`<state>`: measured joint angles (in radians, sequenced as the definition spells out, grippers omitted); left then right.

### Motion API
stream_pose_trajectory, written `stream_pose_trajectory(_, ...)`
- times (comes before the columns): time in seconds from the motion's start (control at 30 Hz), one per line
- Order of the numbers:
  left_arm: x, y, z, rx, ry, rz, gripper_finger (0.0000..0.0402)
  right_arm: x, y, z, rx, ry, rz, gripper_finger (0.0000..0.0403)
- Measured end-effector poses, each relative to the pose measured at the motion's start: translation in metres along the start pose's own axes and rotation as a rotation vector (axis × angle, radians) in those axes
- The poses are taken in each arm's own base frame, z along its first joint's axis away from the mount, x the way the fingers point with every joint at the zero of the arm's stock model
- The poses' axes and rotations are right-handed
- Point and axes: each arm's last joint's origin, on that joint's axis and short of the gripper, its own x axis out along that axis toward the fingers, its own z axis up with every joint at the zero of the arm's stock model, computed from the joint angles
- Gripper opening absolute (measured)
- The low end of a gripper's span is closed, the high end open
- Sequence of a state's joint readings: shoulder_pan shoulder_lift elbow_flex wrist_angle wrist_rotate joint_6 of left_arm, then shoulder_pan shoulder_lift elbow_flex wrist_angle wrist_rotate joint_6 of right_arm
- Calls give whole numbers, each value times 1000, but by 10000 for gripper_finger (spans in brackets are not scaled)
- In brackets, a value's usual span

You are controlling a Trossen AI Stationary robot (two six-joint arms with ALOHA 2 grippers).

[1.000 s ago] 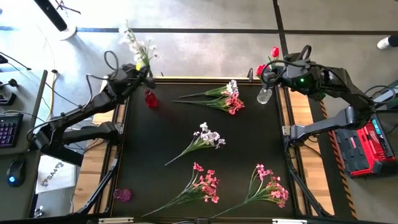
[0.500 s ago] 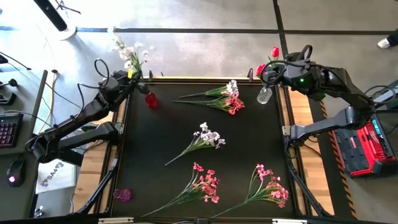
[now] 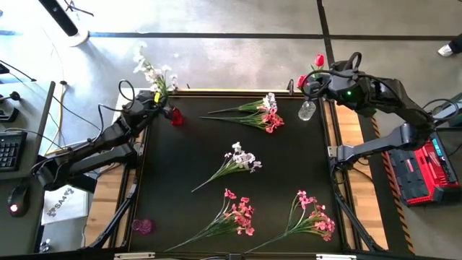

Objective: Sort flowers into vase by color
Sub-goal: Put the left white flowers into the red vase

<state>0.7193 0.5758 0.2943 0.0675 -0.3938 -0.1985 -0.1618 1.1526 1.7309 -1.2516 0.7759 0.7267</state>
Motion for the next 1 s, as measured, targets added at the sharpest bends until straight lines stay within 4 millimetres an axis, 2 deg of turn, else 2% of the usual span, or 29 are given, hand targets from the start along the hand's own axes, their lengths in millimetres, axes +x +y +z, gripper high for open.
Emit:
stream_pose_trajectory(0.2,1,3,-12,-84,54,49,57,4,5,0,16,1,0,183)
stream_pose_trajectory(0.5,0,1,-15,-149,111,-47,200,7,10,1,10,-15,13,183)
stream_pose_trajectory(0.6,0,0,-14,-163,107,-74,235,7,10,1,10,-15,14,183)
stream_pose_trajectory(0.7,-3,-1,-7,-174,80,-85,255,7,10,1,11,-15,14,183)
stream_pose_trajectory(0.83,-10,-1,10,-158,79,-93,262,7,11,1,17,7,38,183)
stream_pose_trajectory(1.0,-22,-2,25,-72,197,-144,262,7,12,-2,0,64,75,183)
